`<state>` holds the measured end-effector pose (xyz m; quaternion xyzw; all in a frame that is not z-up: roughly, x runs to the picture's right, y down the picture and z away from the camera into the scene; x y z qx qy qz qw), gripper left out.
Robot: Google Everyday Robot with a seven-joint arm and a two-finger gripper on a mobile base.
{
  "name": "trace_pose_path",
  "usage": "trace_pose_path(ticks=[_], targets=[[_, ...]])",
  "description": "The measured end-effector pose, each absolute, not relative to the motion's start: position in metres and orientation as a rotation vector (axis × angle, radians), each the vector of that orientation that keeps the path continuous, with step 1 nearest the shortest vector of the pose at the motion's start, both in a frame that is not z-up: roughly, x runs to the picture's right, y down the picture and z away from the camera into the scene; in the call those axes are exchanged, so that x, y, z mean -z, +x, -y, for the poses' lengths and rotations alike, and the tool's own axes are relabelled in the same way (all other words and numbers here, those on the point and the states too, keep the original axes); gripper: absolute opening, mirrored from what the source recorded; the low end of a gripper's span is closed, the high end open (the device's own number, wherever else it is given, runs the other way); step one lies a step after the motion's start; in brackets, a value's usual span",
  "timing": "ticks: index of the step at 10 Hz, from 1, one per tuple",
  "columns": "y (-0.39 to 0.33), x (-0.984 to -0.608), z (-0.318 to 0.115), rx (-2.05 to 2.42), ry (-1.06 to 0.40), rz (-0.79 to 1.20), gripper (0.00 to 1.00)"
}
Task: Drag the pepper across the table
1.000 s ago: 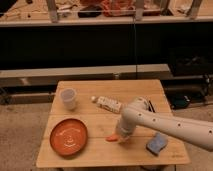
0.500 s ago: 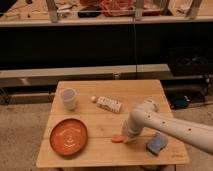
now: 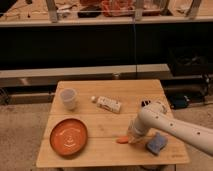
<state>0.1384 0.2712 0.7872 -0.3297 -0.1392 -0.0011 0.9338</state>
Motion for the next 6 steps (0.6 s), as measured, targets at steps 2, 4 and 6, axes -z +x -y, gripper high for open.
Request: trace_pose_path(ticks=[2, 4, 6], targets=[[0.146, -0.788, -0.270, -0.016, -0.670, 0.283, 0.00], [0.157, -0.788, -0.268, -0.033, -0.668, 0.278, 0.00], [0.160, -0.790, -0.267, -0.047, -0.664, 0.280, 0.00]])
